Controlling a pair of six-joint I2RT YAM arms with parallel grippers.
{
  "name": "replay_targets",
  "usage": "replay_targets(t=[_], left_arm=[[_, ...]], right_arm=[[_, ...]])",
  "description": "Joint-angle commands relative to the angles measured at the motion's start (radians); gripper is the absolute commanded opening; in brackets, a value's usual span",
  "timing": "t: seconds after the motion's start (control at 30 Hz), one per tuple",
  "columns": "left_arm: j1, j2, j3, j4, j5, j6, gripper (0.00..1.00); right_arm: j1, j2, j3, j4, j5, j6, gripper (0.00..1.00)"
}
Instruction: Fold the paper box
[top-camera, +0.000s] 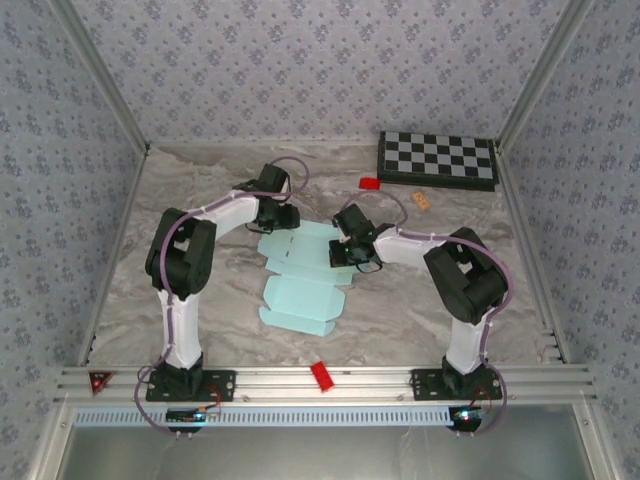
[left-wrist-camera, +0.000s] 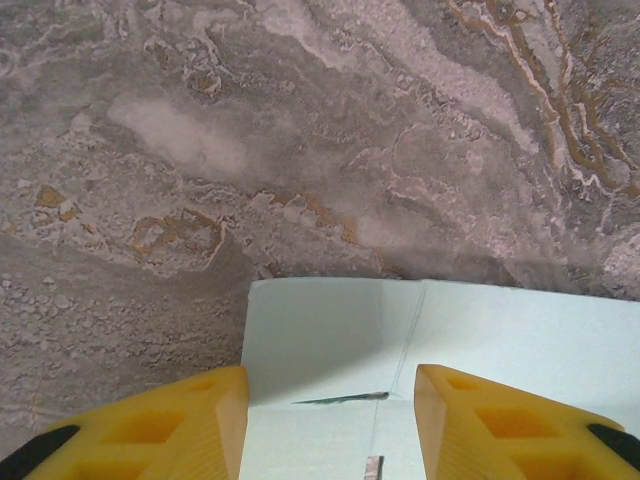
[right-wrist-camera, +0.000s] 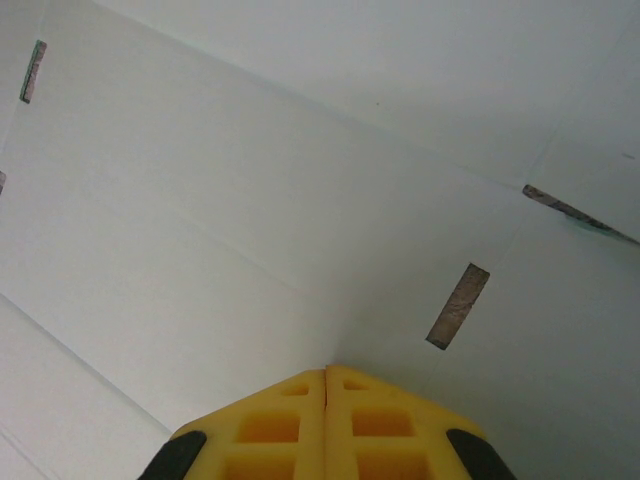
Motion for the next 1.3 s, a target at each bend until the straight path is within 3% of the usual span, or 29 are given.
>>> replay_targets(t=[0.0,0.27,0.43,1.27], left_arm=[[0.004,0.026,0.05,-0.028,-0.025,0.022,0.49],[0.004,0.024,0.056,-0.035,-0.089,0.014,0.58],[0.003,0.038,0.063,-0.014,-0.021,0.039,0.57],[-0.017,-0.048,0.021,0.098,0.197,0.124,0.33]], right_arm=[[0.009,0.026,-0.006,-0.028,0.02,0.001,0.0],[0.012,0.031,-0.005,-0.03,0.019,0.0,0.0],[0.014,0.034,-0.006,-0.031,0.02,-0.001,0.0],[0.021,0.049,0.001,-0.04,0.027,-0.007,0.0]])
